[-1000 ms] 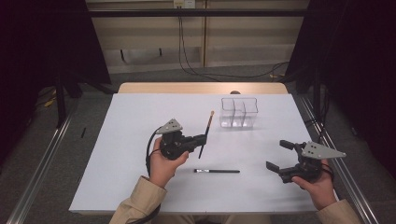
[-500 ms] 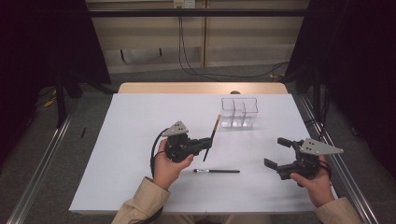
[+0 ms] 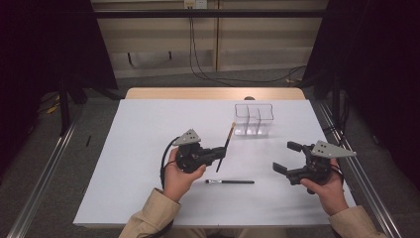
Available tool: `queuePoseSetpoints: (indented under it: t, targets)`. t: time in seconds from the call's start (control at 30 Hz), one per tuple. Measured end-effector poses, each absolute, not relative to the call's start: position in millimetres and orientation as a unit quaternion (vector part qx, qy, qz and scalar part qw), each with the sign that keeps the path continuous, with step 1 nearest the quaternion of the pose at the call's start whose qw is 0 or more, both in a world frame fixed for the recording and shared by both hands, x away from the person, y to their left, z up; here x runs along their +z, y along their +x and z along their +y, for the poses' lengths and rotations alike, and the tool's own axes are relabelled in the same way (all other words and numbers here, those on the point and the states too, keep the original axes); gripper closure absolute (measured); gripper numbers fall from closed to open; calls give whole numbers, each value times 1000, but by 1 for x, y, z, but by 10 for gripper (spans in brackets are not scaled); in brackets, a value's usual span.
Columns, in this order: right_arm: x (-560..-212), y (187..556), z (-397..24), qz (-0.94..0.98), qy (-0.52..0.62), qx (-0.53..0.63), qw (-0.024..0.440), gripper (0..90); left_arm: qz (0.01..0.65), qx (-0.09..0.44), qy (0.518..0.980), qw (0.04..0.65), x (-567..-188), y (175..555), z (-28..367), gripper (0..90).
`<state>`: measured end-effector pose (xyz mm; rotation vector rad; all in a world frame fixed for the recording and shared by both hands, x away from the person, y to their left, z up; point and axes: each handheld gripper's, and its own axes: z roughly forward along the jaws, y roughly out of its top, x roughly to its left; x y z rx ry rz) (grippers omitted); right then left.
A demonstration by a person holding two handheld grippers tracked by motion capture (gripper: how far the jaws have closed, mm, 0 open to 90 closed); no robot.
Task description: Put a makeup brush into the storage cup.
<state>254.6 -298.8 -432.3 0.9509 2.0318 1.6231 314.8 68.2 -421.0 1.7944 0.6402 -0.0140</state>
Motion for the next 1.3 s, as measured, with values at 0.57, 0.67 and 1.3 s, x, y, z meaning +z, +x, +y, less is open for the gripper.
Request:
queuePoseSetpoints:
  t: [0.57, 0.67, 1.3]
  targets:
    - [-423, 271, -277, 703, 357, 595, 158, 9, 267, -11, 766, 584, -422, 314, 62, 841]
    - [-422, 274, -273, 701, 359, 597, 153, 10, 265, -11, 767, 584, -422, 314, 62, 841]
    - [-418, 289, -242, 710, 348, 600, 125, 85, 258, -14, 769, 585, -423, 312, 60, 841]
